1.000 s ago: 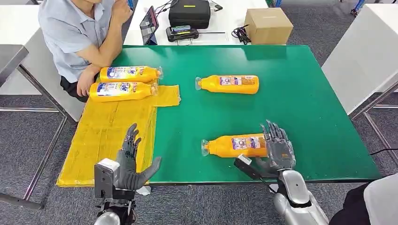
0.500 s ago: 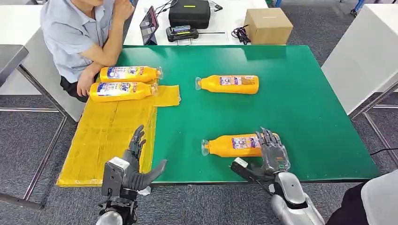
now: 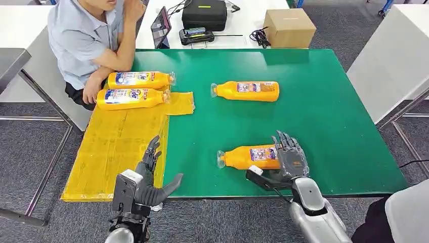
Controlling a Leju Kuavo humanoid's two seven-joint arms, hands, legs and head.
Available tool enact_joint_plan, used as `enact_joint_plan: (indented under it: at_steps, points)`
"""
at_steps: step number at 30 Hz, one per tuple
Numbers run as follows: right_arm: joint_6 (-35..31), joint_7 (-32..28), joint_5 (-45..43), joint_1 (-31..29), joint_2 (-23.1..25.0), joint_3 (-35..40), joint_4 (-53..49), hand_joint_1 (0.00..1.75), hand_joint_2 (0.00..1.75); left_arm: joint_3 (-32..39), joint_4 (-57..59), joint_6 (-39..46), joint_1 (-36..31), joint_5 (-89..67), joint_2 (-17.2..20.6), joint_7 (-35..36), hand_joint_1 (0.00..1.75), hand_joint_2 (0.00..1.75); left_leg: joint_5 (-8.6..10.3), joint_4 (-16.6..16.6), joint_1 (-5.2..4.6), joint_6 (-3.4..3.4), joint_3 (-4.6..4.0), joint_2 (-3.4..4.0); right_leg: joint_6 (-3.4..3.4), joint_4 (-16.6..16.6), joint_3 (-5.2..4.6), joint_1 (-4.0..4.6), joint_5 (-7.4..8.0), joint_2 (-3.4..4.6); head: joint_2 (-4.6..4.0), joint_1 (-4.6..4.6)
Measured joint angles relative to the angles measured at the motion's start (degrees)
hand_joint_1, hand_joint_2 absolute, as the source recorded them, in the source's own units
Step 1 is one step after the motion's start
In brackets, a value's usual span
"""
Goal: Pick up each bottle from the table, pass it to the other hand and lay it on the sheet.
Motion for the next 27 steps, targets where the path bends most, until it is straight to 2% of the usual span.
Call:
enact_joint_plan:
  at_steps: [17, 18, 19, 20, 21, 27]
  points:
    - [8.1, 1.7, -3.7, -5.0, -0.4, 2.0, 6.0, 0.0, 1.75, -0.1, 1.6, -0.1, -0.8, -1.6, 0.0, 1.5, 0.0, 1.75, 0.02, 0.0, -0.01, 0.05, 0.45, 0.06, 0.0, 0.0, 0.36, 0.0, 0.01, 0.02, 0.0, 0.0]
    - [8.4, 1.7, -3.8, -5.2, -0.5, 2.1, 6.1, 0.63, 1.75, -0.1, 1.7, -0.2, -0.8, -1.9, 0.0, 1.8, 0.0, 1.75, 0.04, 0.0, -0.01, 0.08, 0.46, 0.05, 0.02, 0.0, 0.37, -0.01, 0.04, 0.02, 0.0, 0.0]
    - [8.8, 1.8, -4.1, -5.4, -0.6, 2.2, 6.3, 0.63, 1.75, -0.1, 1.7, -0.3, -0.8, -2.0, 0.0, 2.0, 0.0, 1.75, 0.08, 0.0, -0.02, 0.12, 0.46, 0.04, 0.06, 0.0, 0.37, -0.01, 0.06, 0.02, 0.0, 0.0]
    - [9.3, 1.9, -4.3, -5.7, -0.8, 2.3, 6.5, 1.34, 1.75, -0.2, 1.7, -0.4, -0.9, -2.1, 0.0, 2.2, 0.0, 1.75, 0.09, 0.0, -0.02, 0.13, 0.46, 0.04, 0.07, -0.1, 0.38, -0.01, 0.08, 0.02, 0.0, 0.0]
    - [9.9, 2.0, -4.5, -5.9, -1.0, 2.4, 6.7, 1.75, 1.75, -0.2, 1.9, -0.5, -0.9, -2.3, 0.0, 2.2, 0.0, 1.75, 0.11, 0.0, -0.02, 0.14, 0.46, 0.02, 0.1, -0.1, 0.39, -0.02, 0.1, 0.01, 0.0, 0.0]
    - [12.9, 1.9, -6.4, -6.9, -2.5, 2.9, 8.2, 1.75, 1.75, -0.2, 2.1, -0.5, -1.2, -2.6, 0.0, 2.4, 0.0, 1.75, 0.16, 0.0, -0.05, 0.2, 0.47, 0.01, 0.18, -0.1, 0.4, -0.04, 0.17, 0.01, 0.0, 0.0]
